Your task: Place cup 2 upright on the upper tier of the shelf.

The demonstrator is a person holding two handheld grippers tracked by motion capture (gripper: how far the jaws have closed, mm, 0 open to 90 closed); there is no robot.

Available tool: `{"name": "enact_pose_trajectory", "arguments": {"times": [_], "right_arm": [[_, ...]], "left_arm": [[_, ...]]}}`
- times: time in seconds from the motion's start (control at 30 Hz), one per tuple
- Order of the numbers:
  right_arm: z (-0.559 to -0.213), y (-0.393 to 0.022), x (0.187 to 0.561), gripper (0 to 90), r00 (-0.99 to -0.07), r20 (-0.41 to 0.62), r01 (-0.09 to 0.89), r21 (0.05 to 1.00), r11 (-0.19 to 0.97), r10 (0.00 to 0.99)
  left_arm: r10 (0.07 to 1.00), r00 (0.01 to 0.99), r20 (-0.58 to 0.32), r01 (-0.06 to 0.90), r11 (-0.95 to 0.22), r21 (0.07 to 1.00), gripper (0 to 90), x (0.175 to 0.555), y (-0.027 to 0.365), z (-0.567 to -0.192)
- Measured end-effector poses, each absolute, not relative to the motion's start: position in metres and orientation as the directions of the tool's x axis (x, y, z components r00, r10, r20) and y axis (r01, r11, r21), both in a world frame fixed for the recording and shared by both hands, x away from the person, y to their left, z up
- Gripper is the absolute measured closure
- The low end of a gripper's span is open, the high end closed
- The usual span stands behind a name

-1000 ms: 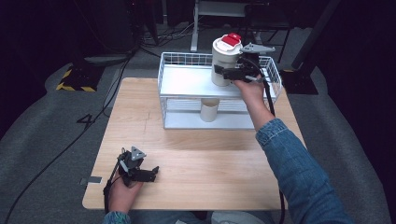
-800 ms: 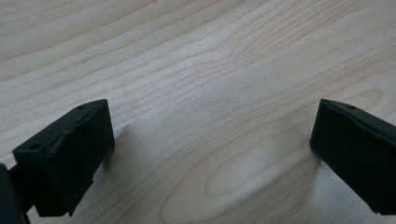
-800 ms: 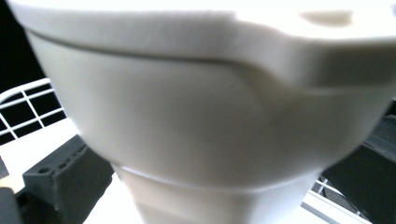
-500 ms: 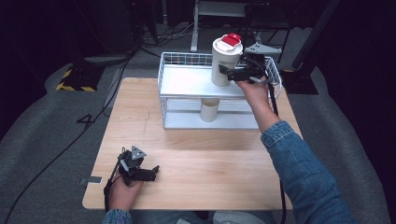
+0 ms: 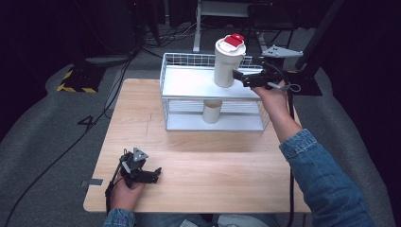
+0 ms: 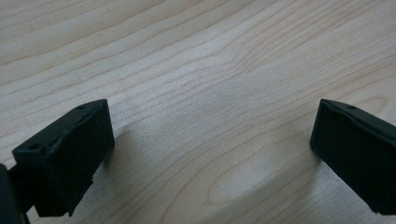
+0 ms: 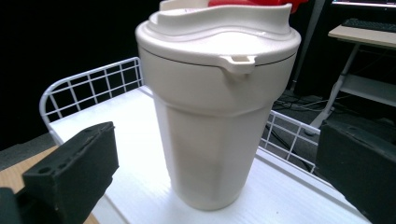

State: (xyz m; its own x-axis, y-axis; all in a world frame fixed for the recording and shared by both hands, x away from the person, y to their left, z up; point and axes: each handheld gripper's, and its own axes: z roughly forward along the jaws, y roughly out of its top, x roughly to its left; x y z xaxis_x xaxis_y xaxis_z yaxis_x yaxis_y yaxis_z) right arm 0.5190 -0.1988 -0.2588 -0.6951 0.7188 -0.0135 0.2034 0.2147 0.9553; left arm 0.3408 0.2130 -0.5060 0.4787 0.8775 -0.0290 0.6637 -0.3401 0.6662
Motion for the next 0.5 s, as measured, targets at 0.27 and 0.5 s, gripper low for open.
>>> {"name": "enact_pose_trajectory", "arguments": {"times": [0.27,0.5], "right_arm": [[-0.256,-0.213,0.493,0.0,-0.724,-0.014,0.202,0.951,0.232,0.689],[-0.259,-0.227,0.471,0.0,-0.741,-0.013,0.202,0.949,0.241,0.672]], "left_arm": [[0.878,0.479,-0.028,0.664,-0.340,0.666,0.2,0.341,0.213,-0.506],[0.878,0.478,-0.029,0.664,-0.340,0.666,0.2,0.341,0.213,-0.506]]}}
